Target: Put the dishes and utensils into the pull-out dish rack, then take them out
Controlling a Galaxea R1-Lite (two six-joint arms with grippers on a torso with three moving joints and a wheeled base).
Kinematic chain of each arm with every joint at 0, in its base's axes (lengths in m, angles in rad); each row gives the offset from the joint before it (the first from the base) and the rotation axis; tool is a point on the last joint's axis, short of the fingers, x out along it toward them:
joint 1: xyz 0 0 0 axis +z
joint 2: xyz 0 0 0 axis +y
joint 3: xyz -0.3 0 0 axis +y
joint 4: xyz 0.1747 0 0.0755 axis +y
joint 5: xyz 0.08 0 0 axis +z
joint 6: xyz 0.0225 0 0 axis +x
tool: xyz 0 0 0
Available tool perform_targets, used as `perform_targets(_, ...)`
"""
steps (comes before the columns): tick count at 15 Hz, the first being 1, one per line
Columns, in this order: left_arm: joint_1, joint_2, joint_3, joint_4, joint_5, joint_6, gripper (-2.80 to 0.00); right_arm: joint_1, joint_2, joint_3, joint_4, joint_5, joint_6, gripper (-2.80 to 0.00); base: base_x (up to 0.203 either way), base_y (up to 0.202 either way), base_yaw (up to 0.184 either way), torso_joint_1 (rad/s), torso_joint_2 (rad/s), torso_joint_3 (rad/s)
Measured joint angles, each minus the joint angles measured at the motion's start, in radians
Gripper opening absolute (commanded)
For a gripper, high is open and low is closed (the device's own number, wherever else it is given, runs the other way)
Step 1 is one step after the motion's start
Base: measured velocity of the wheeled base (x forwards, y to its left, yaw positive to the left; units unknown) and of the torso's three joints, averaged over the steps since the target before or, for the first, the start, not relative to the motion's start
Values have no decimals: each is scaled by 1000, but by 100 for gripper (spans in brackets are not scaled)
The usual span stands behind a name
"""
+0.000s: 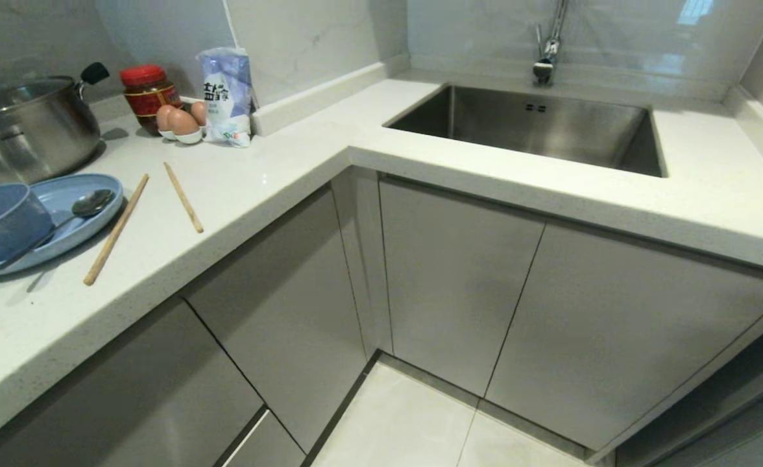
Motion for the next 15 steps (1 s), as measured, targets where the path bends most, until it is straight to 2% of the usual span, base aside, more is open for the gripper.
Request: perform_targets(15,0,0,0,0,1,-3,-280,0,0,0,0,0,0,-280,0,0,0,2,1,201)
